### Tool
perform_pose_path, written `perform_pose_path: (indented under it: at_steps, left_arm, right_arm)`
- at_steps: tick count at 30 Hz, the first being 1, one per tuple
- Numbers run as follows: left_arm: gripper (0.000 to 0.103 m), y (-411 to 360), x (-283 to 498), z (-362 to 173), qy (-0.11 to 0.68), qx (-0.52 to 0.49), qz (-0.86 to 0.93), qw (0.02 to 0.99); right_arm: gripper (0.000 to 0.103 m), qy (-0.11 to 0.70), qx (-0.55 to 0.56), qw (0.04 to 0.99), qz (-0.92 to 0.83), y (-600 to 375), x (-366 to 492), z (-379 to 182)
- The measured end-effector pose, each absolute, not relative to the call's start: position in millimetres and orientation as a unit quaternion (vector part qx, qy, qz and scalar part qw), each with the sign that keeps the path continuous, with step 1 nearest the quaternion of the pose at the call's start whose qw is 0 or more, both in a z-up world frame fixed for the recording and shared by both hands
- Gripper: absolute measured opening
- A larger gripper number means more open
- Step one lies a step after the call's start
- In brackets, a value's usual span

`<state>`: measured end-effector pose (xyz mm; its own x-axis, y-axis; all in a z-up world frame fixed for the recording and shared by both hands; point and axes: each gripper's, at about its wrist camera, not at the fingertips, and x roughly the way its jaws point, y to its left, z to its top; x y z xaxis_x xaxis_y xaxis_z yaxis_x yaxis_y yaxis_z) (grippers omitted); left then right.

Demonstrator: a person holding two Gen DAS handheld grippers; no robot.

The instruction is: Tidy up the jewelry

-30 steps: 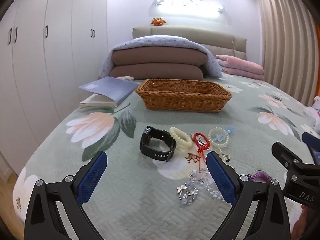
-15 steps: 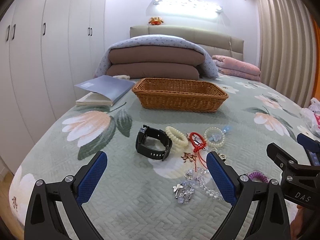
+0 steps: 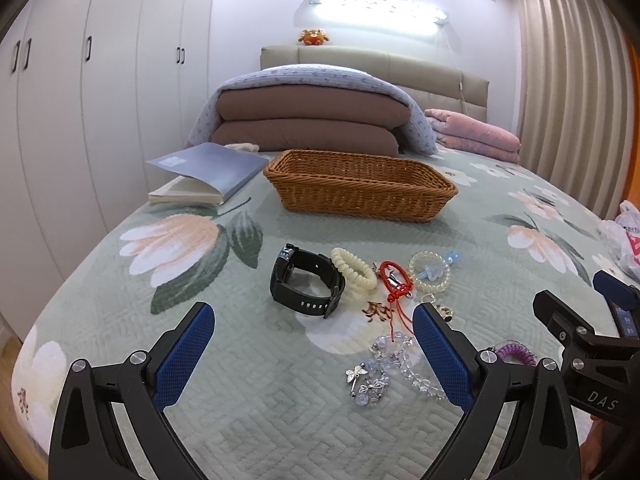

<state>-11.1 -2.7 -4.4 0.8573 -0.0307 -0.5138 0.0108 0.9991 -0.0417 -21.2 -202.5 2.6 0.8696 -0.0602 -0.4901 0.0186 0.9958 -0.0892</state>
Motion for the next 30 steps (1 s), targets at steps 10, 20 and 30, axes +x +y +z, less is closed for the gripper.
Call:
perform_pose_path:
  at_steps: [10, 20, 30]
  left_arm:
    - [0.100, -1.1, -11.0, -5.5, 0.269, -0.021, -0.011, 0.963]
    - [0.100, -1.2, -10.3, -7.0, 0.272, -0.021, -0.013, 0.962]
    - [0.100, 0.0, -9.6, -8.1, 0.276, -0.026, -0.017, 0.961]
  right_arm:
    - [0.103, 0.258, -0.028, 0.965, -0.021, -208.0, -19.2, 2.7]
    - [0.103, 0.258, -0.029, 0.965, -0.022, -208.0, -19.2, 2.3]
    - [0.103, 0.259, -0.028, 0.965, -0.027, -209.1, -18.4, 1.0]
